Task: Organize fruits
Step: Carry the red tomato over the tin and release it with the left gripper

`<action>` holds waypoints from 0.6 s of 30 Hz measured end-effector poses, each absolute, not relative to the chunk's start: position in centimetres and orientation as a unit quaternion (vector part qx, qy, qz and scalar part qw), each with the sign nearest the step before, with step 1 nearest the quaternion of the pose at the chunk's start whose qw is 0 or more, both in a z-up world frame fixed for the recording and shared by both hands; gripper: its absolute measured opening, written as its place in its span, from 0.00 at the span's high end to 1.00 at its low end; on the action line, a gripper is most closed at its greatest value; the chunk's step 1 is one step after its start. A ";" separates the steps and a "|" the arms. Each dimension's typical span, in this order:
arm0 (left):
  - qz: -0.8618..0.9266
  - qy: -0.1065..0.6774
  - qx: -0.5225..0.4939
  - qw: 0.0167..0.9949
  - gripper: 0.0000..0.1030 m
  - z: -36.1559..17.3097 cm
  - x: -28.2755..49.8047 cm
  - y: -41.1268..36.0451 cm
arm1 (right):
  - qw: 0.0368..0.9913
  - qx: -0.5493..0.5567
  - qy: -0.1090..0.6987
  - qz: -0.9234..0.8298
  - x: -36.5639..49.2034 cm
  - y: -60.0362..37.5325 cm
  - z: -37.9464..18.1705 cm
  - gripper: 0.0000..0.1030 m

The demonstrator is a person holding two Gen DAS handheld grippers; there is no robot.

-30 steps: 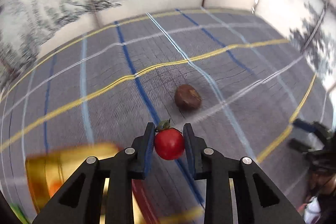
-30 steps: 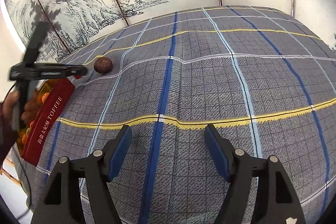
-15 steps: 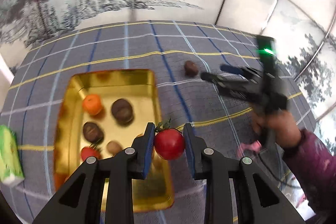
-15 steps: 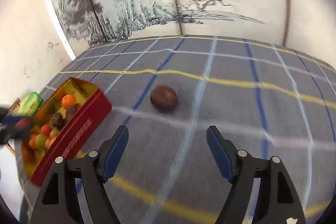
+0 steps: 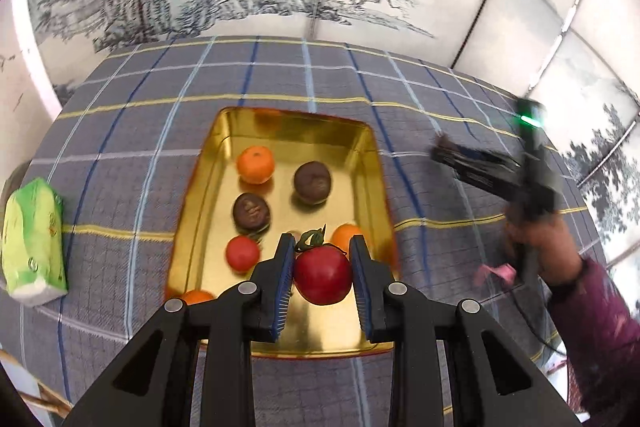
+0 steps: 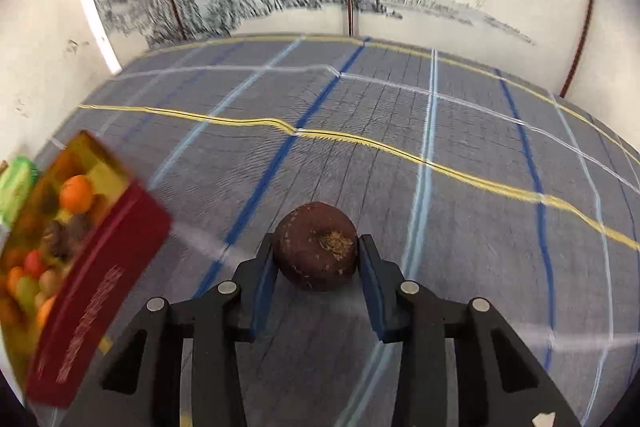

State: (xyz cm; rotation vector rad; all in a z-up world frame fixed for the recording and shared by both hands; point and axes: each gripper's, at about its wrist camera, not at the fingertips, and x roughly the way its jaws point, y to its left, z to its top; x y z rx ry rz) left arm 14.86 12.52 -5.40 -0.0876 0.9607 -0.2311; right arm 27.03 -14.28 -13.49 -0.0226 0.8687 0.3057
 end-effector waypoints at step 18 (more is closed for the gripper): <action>-0.102 0.462 -0.020 0.881 0.72 -8.5 14.0 11.5 | 0.909 0.057 0.392 0.132 13.0 -18.5 -14.1 0.65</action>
